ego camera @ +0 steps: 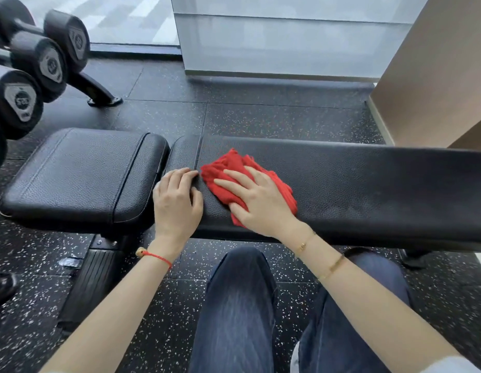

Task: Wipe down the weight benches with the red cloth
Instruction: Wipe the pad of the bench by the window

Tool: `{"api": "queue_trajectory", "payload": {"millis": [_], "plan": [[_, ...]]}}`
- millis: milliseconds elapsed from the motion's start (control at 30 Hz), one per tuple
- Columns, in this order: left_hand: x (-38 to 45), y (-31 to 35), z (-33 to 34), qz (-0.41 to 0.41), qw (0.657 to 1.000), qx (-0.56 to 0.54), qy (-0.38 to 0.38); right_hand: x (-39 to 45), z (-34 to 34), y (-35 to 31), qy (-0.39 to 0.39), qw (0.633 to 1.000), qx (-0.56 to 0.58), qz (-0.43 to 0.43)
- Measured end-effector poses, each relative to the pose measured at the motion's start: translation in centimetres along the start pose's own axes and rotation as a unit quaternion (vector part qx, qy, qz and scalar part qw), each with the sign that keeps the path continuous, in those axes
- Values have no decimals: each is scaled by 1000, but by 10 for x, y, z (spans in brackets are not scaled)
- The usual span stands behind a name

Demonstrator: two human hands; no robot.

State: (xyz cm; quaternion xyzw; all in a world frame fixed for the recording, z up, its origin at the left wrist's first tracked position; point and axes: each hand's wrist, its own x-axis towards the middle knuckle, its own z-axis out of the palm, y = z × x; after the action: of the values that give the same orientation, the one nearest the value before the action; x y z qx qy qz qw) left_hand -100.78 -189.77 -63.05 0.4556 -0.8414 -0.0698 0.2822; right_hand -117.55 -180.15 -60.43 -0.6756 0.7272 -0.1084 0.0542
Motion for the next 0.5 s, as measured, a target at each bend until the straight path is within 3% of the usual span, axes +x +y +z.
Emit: {"api": "queue_trajectory", "payload": {"millis": [133,300,500], "plan": [[-2,1,2,1,1000,6,4,-19,-9,35,41,992,0,115],[-1,4,4,-11,999,31,-5,21,-12,45,58,970,8,238],[2,6,1,-13,999,40,-23,36,-5,15,33,984,18,174]]}}
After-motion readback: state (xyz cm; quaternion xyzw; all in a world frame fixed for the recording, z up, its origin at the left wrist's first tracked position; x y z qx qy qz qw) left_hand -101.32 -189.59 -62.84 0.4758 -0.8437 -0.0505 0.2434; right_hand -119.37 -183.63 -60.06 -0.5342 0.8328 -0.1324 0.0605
